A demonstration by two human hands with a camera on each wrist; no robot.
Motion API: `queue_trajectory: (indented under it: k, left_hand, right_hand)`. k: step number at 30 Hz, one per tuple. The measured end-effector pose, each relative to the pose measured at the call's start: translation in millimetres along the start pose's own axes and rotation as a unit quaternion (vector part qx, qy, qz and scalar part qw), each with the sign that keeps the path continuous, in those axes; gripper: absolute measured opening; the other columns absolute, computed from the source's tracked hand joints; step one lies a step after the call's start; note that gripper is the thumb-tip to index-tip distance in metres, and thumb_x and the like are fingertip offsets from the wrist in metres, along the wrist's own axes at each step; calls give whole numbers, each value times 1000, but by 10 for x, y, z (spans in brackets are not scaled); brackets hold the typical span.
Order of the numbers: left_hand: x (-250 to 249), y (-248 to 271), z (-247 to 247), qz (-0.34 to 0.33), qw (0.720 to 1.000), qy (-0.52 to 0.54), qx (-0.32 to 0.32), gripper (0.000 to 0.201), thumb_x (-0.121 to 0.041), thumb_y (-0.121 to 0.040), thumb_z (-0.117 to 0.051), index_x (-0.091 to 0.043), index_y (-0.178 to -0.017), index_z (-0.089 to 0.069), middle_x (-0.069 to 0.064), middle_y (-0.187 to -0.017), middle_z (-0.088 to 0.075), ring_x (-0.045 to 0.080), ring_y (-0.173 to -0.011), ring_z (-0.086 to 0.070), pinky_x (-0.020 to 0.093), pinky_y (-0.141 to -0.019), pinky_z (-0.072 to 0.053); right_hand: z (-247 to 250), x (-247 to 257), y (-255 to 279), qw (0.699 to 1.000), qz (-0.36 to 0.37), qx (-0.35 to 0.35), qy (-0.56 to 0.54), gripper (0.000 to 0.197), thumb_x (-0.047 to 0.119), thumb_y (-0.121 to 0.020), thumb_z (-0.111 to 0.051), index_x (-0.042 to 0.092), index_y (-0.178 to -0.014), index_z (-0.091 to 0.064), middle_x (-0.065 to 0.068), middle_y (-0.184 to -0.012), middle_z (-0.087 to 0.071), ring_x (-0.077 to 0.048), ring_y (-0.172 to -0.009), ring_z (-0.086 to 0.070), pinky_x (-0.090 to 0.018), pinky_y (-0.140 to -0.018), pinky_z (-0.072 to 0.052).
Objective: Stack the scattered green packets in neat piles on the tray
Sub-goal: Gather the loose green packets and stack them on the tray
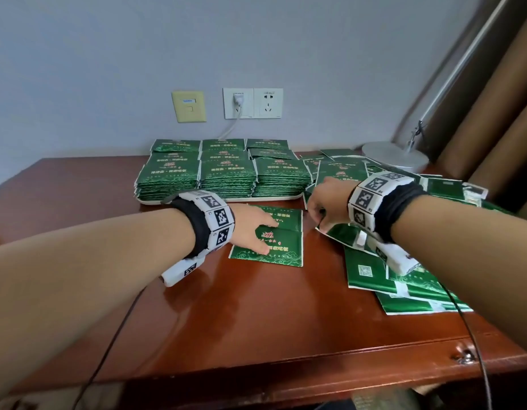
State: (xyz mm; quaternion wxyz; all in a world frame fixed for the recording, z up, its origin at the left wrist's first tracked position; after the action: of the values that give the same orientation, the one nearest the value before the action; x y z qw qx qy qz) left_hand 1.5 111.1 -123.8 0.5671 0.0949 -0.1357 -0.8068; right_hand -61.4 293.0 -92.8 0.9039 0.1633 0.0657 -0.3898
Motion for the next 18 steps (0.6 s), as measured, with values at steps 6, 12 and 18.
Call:
queue_trajectory:
  k: [6,12,18]
  left_hand:
    - [373,315,-105,37,999,19,4,77,-50,-84,-64,-28,-149,-29,-4,-157,-24,16,-141,-29,31,-115,-25]
    - [762,717,-219,100,994,49,1,89,-53,-74,-74,-28,-147,-31,-4,-152,-32,16,-135,-36,31,-111,-31]
    - [964,948,-311,171,984,48,30,121,-70,-57,-75,-31,-152,-12,3,-143,-25,23,-135,-24,44,-111,-31]
  right_hand:
    - [207,392,-240,994,43,-26,-100,16,27,-78,-75,26,-71,-61,15,-71,-61,-7,-75,-59,-21,-67,-43]
    - [453,822,-533,990,75,-80,-87,14,33,-85,-66,25,-77,-59,11,-73,-60,-10,-69,-55,-20,-53,-34]
    - [684,1024,-573,981,87,-147,-97,19,46,-83,-64,28,-80,-56,11,-77,-60,-10,-72,-56,-23,-55,-38]
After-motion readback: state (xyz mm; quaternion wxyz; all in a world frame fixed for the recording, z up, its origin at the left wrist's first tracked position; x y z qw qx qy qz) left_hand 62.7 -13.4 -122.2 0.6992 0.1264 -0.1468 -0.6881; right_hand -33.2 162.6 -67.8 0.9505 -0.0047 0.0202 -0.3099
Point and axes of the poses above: each hand's wrist, its own y-axis away from the middle knuckle, its own z-axis out of the back of the hand, x = y × z, the point moved 1 cm from there along -y, towards the middle knuckle
